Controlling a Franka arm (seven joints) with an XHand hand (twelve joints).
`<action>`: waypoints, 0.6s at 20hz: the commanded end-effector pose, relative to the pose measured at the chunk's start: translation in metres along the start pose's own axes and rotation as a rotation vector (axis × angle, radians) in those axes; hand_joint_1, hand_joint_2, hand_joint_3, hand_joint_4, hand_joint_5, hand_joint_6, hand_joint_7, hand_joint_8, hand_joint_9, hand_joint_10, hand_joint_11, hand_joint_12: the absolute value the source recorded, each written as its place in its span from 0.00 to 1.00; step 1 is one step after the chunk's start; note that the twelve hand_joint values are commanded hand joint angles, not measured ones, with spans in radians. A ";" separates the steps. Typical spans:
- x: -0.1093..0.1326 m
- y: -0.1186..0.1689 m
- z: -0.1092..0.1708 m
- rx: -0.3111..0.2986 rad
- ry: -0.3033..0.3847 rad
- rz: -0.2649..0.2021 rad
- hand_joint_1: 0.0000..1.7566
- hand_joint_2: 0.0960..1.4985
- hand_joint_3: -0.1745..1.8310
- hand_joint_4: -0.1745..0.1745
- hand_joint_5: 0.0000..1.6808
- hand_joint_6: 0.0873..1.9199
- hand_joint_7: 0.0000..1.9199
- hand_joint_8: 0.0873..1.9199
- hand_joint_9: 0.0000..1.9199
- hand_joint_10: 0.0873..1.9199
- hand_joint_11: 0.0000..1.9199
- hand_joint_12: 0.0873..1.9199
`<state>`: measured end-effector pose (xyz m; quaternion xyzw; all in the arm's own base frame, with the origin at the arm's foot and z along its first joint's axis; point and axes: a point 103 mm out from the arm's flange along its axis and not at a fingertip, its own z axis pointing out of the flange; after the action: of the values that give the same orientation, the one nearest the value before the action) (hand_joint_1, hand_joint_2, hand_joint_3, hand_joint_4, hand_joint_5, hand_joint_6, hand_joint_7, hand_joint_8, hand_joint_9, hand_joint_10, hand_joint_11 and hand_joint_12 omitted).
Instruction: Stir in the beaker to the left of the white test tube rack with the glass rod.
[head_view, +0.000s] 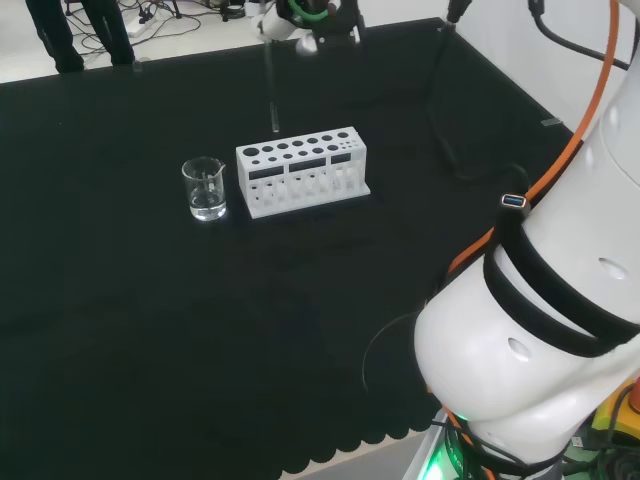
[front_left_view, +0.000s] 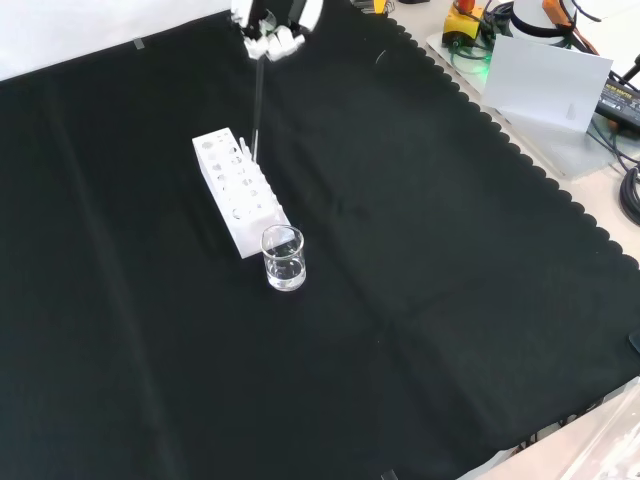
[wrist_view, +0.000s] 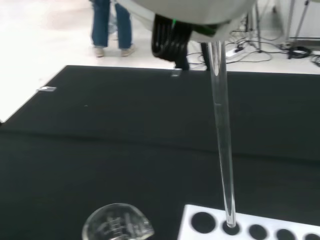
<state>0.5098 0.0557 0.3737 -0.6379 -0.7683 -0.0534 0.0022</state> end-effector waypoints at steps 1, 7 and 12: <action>0.033 -0.003 0.003 0.019 0.005 -0.086 0.75 0.40 0.45 0.00 0.71 0.27 0.64 0.54 0.88 0.32 0.87 0.32; 0.059 0.000 0.007 0.024 0.002 -0.152 0.75 0.40 0.45 0.00 0.71 0.27 0.64 0.54 0.88 0.31 0.87 0.32; 0.074 0.005 0.015 0.031 0.008 -0.190 0.75 0.40 0.45 0.00 0.71 0.26 0.64 0.54 0.88 0.31 0.87 0.32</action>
<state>0.4998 0.1174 0.3688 -0.5745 -0.8173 -0.0438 0.0081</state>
